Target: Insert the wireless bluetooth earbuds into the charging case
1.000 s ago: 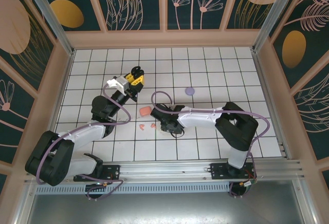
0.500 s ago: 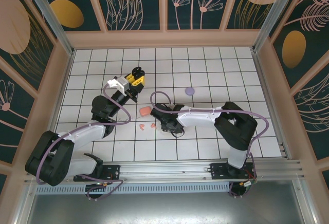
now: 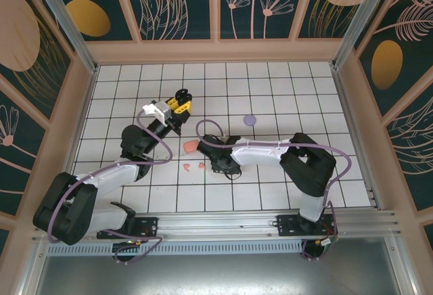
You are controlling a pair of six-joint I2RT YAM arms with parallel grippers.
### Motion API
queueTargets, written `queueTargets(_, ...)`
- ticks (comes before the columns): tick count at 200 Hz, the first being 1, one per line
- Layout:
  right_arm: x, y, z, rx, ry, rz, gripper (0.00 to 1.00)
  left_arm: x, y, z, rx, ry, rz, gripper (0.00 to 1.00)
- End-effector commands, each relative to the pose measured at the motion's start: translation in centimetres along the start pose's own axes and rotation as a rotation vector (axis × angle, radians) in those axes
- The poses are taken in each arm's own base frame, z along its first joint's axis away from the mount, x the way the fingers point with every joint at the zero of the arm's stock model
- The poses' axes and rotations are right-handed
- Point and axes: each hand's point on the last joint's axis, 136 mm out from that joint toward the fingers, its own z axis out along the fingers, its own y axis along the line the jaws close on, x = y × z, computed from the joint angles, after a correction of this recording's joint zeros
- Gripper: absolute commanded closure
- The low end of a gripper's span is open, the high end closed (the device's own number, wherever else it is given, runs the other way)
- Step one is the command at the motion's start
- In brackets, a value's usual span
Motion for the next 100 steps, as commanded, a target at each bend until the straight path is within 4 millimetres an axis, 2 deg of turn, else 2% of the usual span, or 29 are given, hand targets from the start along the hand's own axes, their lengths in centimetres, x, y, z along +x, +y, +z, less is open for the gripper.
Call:
queueTargets(1,-0.7,-0.9,1.9,0.041,-0.015,0.002,0.77,-1.6,-0.1,0.5,0.02,-0.037,0.008,1.0)
queueTargets(60,-1.4,-1.0,1.3,0.013,-0.046,-0.001,0.86,-1.9,-0.4,0.8,0.038,-0.03,0.011,1.0)
queueTargets(100,-3.1,-0.6,-0.8,-0.036,-0.13,-0.003,0.87,-2.0,-0.6,0.9,0.054,-0.024,0.011,1.0)
